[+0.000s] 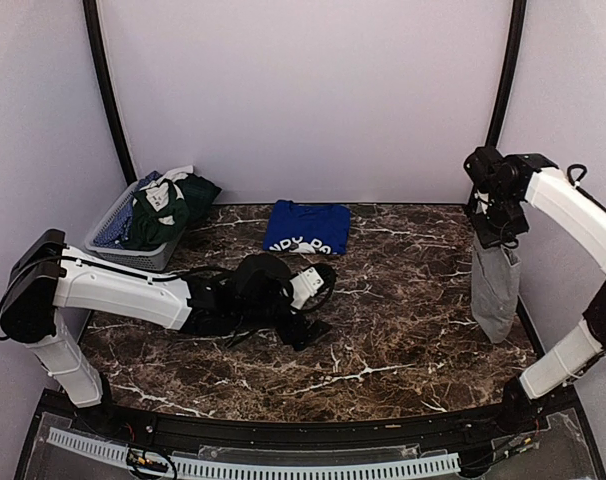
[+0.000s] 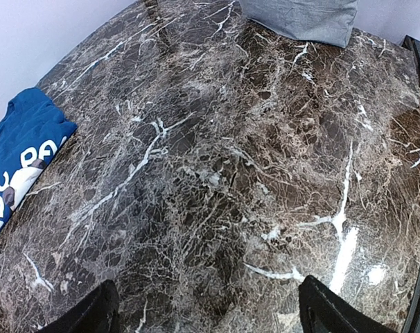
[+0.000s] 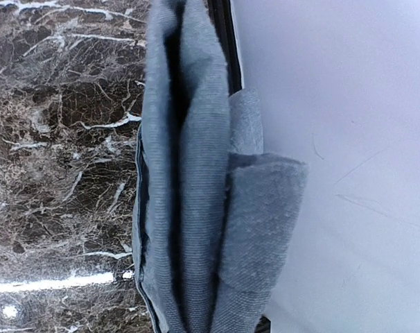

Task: Fold and stack the mixed laundry pile
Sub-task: Turn over the square-folded shirt at the center of the board.

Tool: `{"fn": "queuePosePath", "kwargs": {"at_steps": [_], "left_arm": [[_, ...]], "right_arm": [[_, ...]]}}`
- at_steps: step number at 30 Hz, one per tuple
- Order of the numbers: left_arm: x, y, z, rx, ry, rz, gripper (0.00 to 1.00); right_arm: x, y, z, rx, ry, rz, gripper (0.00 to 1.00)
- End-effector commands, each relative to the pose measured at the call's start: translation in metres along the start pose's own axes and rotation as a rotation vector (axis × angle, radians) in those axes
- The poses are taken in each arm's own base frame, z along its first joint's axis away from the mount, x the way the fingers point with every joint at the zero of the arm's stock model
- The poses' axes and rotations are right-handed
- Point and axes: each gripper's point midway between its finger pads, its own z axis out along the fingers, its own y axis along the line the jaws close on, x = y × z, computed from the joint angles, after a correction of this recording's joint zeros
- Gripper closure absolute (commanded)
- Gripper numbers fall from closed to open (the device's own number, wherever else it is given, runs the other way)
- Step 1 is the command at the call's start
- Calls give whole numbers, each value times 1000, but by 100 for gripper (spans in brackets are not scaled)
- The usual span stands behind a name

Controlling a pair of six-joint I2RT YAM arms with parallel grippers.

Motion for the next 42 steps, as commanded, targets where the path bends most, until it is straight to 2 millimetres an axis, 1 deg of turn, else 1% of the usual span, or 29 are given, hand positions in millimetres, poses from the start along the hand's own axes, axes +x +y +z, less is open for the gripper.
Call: {"fn": "queuePosePath", "kwargs": {"at_steps": [1, 2, 4, 9, 12, 14, 16, 17, 18, 19, 20, 21, 23, 26, 28, 29, 30, 31, 33, 34, 36, 37, 38, 39, 40, 41, 42], "left_arm": [[-11, 4, -11, -4, -36, -20, 11], [-12, 4, -11, -4, -37, -24, 11], [-13, 5, -12, -2, -38, -29, 11], [-14, 6, -16, 4, -42, -46, 12], [-10, 9, -19, -6, -33, -53, 12], [-7, 12, -22, -12, -28, -60, 11], [-5, 16, -29, -17, -32, -89, 11], [-4, 18, -36, -17, -41, -121, 11], [1, 22, -38, -23, -39, -142, 11], [-5, 25, -47, -22, -64, -179, 11], [1, 31, -50, -32, -63, -204, 10], [-5, 35, -59, -35, -91, -246, 10], [-4, 44, -71, -52, -111, -298, 8], [3, 63, -86, -101, -111, -368, 7], [10, 75, -93, -131, -105, -420, 7], [11, 79, -96, -139, -105, -447, 7], [14, 86, -100, -155, -102, -478, 7], [16, 92, -102, -169, -103, -497, 7], [18, 99, -108, -178, -111, -532, 7], [18, 100, -110, -177, -116, -556, 7], [19, 104, -112, -176, -122, -586, 6], [19, 105, -111, -176, -124, -592, 6], [20, 106, -109, -175, -119, -599, 6], [18, 107, -108, -175, -118, -606, 6], [20, 105, -102, -162, -99, -616, 7], [20, 105, -94, -153, -85, -624, 7], [18, 100, -89, -120, -77, -642, 9]], "right_arm": [[-11, 20, 5, 45, 17, -63, 100], [-13, 36, 6, 29, 17, -90, 100], [-15, 60, 4, 9, 14, -116, 100], [-29, 114, -9, -53, -9, -163, 100], [-34, 144, -7, -63, 0, -188, 100], [-33, 168, -3, -67, 12, -208, 100], [-33, 194, 2, -83, 23, -225, 100], [-33, 206, 5, -93, 28, -229, 100], [-32, 223, 8, -110, 32, -238, 100], [-33, 236, 9, -133, 34, -239, 100], [-31, 250, 8, -153, 34, -248, 100], [-31, 265, 5, -180, 30, -255, 100], [-28, 292, 2, -216, 31, -271, 100], [-22, 338, -10, -318, 32, -294, 100], [-12, 370, -18, -406, 47, -312, 90], [-8, 384, -24, -457, 54, -315, 81], [-4, 396, -30, -506, 66, -314, 67], [-2, 404, -37, -550, 67, -314, 56], [-4, 414, -58, -635, 51, -311, 41], [-6, 416, -71, -686, 39, -310, 36], [-13, 414, -101, -790, 0, -314, 30], [-19, 405, -124, -844, -41, -314, 26], [-26, 394, -139, -877, -80, -306, 23], [-32, 383, -148, -905, -108, -295, 21], [-37, 368, -157, -937, -132, -273, 20], [-51, 349, -157, -960, -162, -221, 20], [-54, 335, -158, -987, -181, -196, 20]]}}
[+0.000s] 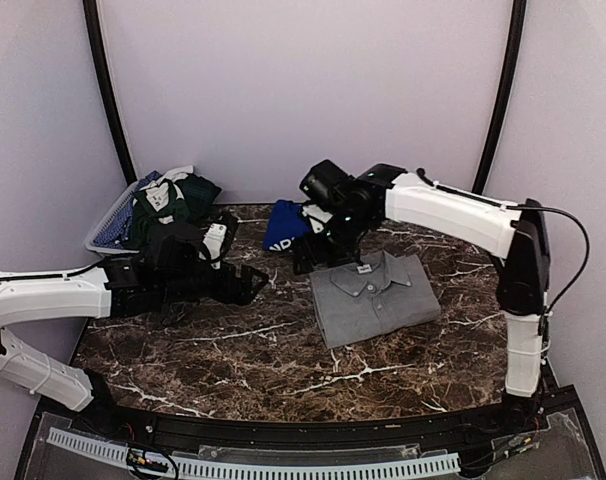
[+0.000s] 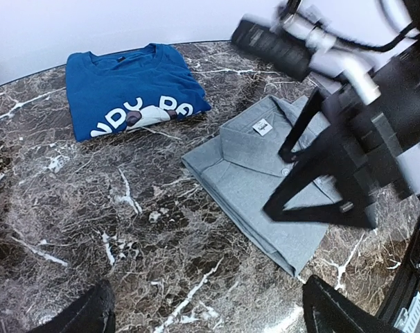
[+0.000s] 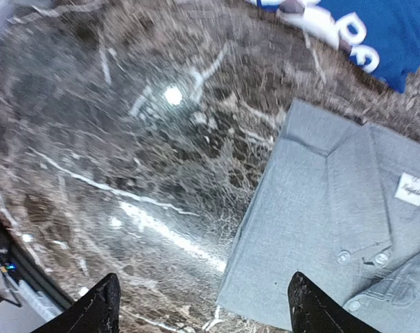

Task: Fold and stack the mixed laundry pile
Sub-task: Turn over the square-folded shirt at the center of the board, then move the square-folded shirt to the center of the board.

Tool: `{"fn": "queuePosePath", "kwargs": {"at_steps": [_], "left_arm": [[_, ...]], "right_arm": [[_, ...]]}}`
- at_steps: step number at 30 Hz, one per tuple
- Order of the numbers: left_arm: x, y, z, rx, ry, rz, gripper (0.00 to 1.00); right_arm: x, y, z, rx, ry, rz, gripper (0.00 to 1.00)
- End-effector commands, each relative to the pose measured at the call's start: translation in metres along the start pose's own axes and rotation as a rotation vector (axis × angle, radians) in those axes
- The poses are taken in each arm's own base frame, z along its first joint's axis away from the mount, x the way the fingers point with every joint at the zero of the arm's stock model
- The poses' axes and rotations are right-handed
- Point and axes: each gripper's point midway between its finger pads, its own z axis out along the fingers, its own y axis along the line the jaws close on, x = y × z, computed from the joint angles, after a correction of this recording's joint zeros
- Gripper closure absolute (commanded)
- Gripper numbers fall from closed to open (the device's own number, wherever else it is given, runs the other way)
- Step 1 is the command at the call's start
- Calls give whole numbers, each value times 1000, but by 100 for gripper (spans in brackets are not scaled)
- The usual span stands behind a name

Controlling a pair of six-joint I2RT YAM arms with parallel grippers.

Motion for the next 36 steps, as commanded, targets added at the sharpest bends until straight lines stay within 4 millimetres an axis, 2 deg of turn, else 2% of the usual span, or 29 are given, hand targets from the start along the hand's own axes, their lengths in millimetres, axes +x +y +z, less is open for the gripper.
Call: {"fn": "queuePosePath", "kwargs": {"at_steps": [1, 2, 3, 5, 9, 11, 12, 13, 19, 24, 26, 29, 32, 34, 36], "left_arm": [[10, -15, 24, 71, 83, -75, 10], [13, -25, 29, 125, 107, -100, 12], [15, -30, 41, 142, 123, -114, 14], [22, -44, 59, 204, 181, -161, 19], [36, -55, 93, 245, 256, -247, 29], [43, -58, 109, 256, 287, -287, 35], [39, -62, 114, 269, 283, -296, 36], [49, -62, 122, 271, 314, -316, 38], [70, -69, 154, 301, 386, -397, 44], [86, -71, 174, 305, 437, -432, 50], [93, -70, 179, 298, 452, -448, 59], [98, -71, 182, 309, 463, -461, 71], [103, -71, 176, 321, 479, -473, 95], [107, -67, 167, 305, 487, -478, 100], [112, -61, 155, 284, 495, -471, 100]], "right_arm": [[-40, -45, -97, -159, -273, 95, 20], [-35, -69, -100, -151, -288, 141, 22], [-20, -95, -97, -137, -276, 190, 24], [-5, -140, -103, -101, -317, 267, 26], [37, -215, -101, -8, -326, 420, 29], [59, -242, -92, 39, -307, 490, 31], [68, -250, -86, 56, -299, 519, 32], [76, -255, -79, 63, -288, 543, 32], [106, -263, -36, 55, -220, 603, 35], [122, -264, -19, 59, -168, 610, 39], [125, -259, -12, 25, -154, 606, 41], [133, -249, -1, -38, -127, 614, 45], [143, -238, 4, -85, -110, 622, 50], [150, -228, 4, -115, -98, 620, 52], [158, -213, 3, -156, -83, 617, 54]]}}
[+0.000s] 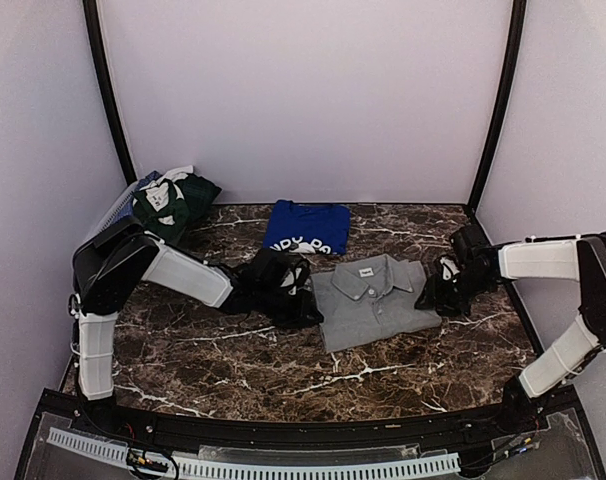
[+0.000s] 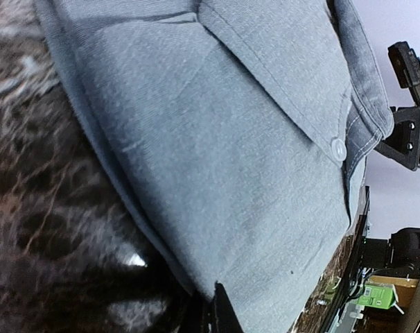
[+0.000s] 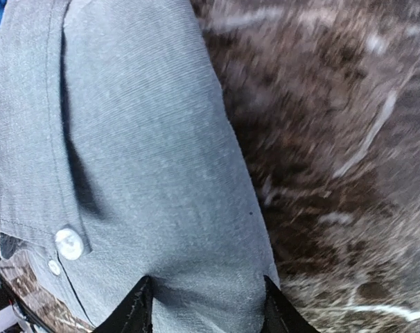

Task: Fold and stack the mixed laundry pile
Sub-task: Move the square-folded shirt to the center of the board.

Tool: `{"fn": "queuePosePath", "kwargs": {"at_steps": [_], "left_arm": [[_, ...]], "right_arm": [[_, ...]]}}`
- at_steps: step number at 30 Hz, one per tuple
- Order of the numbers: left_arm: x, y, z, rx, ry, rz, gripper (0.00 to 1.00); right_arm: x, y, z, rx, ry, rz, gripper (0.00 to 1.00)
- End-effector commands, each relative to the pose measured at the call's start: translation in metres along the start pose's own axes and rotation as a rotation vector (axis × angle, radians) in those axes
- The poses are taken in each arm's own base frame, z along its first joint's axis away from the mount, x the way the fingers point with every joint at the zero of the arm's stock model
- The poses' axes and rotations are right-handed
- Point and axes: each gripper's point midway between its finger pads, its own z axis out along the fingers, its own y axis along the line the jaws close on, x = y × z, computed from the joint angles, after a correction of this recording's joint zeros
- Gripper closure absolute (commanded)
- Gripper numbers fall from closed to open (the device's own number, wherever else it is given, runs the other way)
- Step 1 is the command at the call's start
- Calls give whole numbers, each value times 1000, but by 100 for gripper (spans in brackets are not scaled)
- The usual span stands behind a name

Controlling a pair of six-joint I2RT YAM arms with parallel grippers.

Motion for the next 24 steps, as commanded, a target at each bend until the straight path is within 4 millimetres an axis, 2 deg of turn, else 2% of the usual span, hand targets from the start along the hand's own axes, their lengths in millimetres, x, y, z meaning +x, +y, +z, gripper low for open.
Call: {"fn": "queuePosePath", "kwargs": {"at_steps": [1, 4, 7, 9, 12, 17, 20, 24], "left_arm": [[16, 3, -30, -19, 18, -11, 100], [27, 11, -45, -54, 30, -3, 100], [43, 26, -67, -113, 54, -17, 100], [50, 39, -79, -144, 62, -27, 100], [59, 58, -92, -176, 76, -54, 100], [67, 63, -91, -166, 114, -63, 100], [68, 63, -87, -159, 120, -69, 100], [69, 64, -88, -164, 125, -67, 100]], "right_arm": [[27, 28, -4, -128, 38, -13, 55], [59, 51, -5, -187, 102, -35, 55], [83, 68, -15, -224, 138, -56, 43], [94, 73, -24, -267, 148, -57, 38], [101, 76, -41, -305, 120, -77, 34], [119, 75, -48, -365, 131, -90, 35], [131, 66, -38, -360, 155, -84, 36], [133, 67, -23, -387, 163, -82, 40]]}}
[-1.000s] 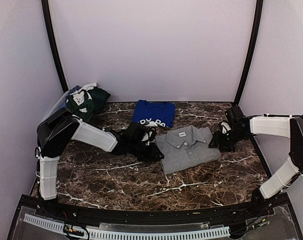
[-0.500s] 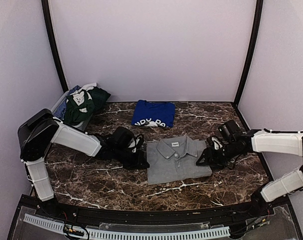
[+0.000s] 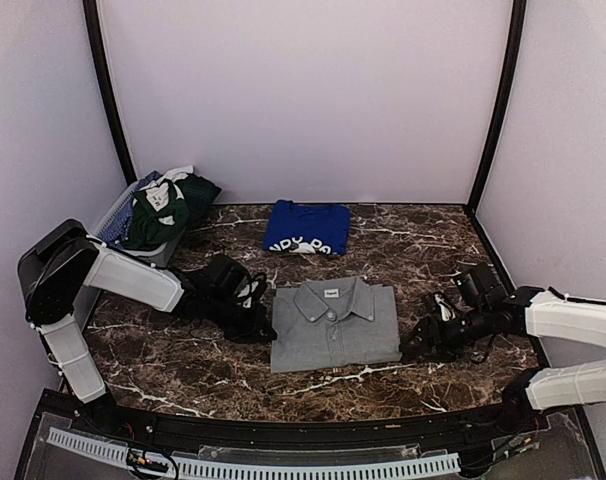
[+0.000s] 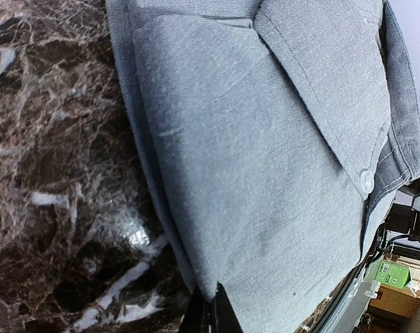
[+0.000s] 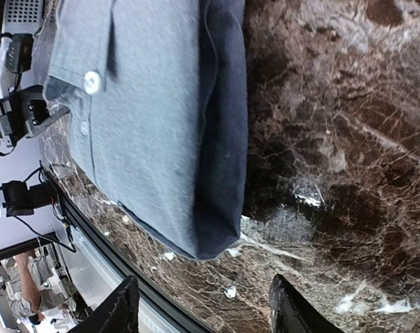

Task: Fold and stack the mixed laundry pile
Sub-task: Move the square-folded shirt to the center of the board, then pick up the square-folded shirt from the center of the board.

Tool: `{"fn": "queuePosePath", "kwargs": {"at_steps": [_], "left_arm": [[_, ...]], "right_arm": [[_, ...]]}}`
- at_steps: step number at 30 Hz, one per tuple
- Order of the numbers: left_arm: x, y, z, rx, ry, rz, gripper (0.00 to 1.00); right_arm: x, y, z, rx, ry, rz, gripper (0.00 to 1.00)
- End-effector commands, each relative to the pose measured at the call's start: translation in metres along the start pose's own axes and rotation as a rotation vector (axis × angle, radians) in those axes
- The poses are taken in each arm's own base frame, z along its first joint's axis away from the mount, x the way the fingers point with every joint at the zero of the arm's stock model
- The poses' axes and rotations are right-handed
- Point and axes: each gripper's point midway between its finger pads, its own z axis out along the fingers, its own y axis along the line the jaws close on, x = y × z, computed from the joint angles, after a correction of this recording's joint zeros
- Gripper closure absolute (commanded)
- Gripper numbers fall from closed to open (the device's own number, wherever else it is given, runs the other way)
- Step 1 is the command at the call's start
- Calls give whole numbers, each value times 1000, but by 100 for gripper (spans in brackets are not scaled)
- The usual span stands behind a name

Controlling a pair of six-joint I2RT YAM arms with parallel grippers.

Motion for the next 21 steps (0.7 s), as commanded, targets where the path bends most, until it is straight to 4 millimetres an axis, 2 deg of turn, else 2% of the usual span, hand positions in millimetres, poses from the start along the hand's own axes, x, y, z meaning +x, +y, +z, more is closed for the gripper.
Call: {"fn": "queuePosePath", "kwargs": {"at_steps": [1, 7, 9, 10, 13, 18, 20, 21], "left_arm": [[13, 8, 0, -23, 45, -1, 100], [13, 11, -1, -32, 41, 6, 100], [13, 11, -2, -36, 43, 9, 100], [12, 12, -2, -41, 40, 14, 100], [10, 14, -6, -55, 33, 23, 100], [8, 29, -15, -112, 17, 32, 100], [7, 27, -17, -110, 20, 60, 100], [8, 27, -17, -115, 30, 65, 96]], "right_arm": [[-3, 5, 14, -63, 3, -19, 42], [-10, 4, 35, -76, 32, -36, 52], [-12, 3, 41, -72, 42, -41, 60], [-11, 1, 43, -67, 52, -38, 67], [-7, -4, 46, -48, 82, -21, 100], [13, -18, 35, 29, 129, 40, 100], [13, -12, 32, 20, 148, 31, 100], [12, -10, 30, 31, 160, 21, 87]]}}
